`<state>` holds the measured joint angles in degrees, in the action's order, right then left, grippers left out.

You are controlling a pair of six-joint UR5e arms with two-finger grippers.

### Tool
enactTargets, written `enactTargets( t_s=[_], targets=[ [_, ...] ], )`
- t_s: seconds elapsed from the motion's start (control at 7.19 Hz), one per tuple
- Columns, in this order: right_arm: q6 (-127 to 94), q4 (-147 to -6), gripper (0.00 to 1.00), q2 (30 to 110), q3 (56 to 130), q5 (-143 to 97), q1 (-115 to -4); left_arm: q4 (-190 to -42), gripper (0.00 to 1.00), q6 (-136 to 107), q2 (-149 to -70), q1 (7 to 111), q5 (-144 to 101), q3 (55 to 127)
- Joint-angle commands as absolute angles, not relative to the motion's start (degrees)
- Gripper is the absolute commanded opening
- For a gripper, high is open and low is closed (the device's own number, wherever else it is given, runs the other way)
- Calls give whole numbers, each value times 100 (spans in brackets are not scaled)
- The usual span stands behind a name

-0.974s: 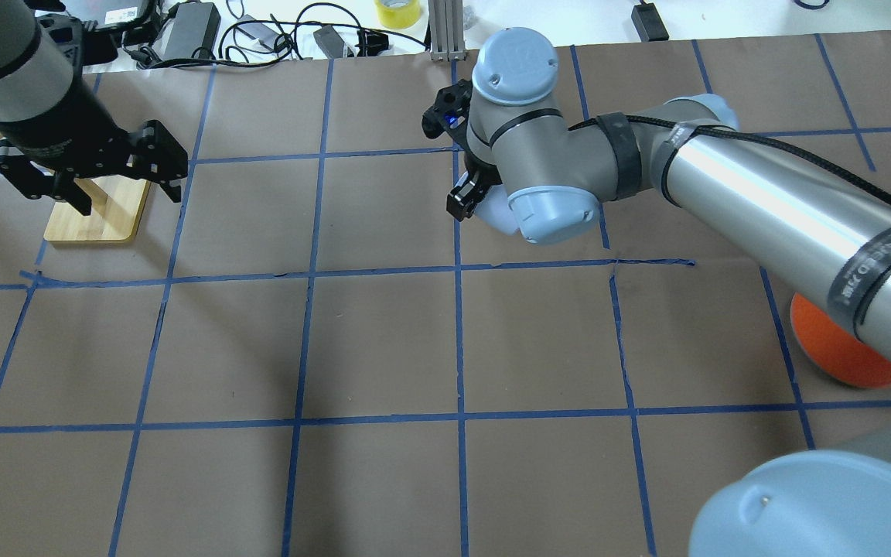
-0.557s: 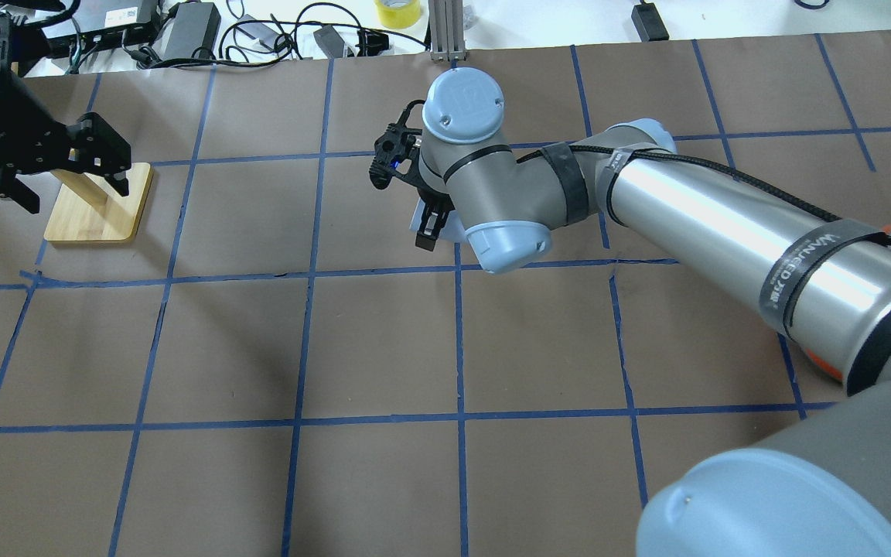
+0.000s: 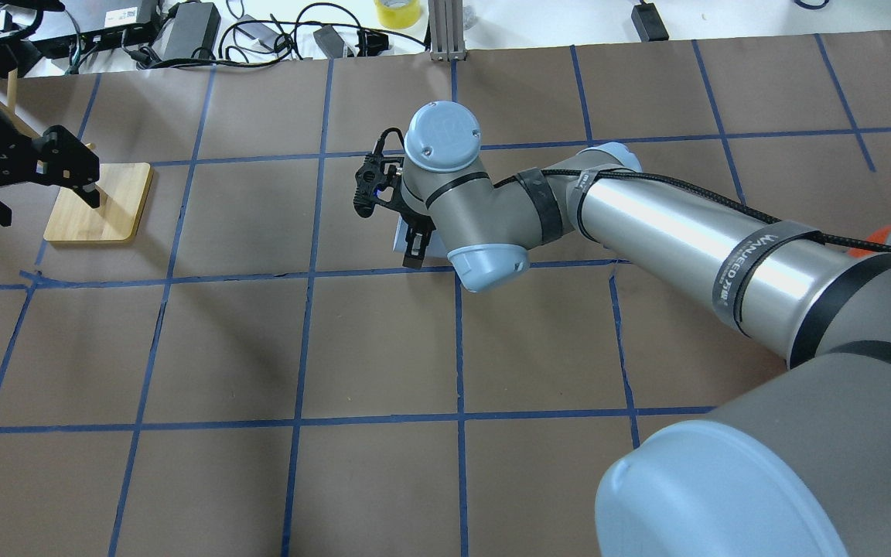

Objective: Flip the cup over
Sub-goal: 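Rotate the right wrist to tip the held cup onto its side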

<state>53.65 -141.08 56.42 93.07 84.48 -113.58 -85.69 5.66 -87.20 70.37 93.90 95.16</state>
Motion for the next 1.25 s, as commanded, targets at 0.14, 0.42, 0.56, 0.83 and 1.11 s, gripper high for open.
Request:
enactTargets(
  t_s=[0.14,0.42,0.56,0.83,1.11],
  targets=[
    [5362,-14177,59,5625,9378,8481,-11364,-8578,100,571,-8745,7031,9378,9527],
    [5335,-14177,100,5634,9396,8455,-11364,-8569,100,580,-8745,7031,9378,9659],
    [5335,-14177,100,5660,9396,8507,-11373,-8569,100,580,-8754,7049,9369,9659],
    [5326,-14107,100,5904,9308,8543,-11426,-8561,100,580,-8754,7058,9369,9659],
    [5300,-13705,100,6431,9299,8491,-11330,-8569,100,571,-8754,7066,8960,9650]
  ],
)
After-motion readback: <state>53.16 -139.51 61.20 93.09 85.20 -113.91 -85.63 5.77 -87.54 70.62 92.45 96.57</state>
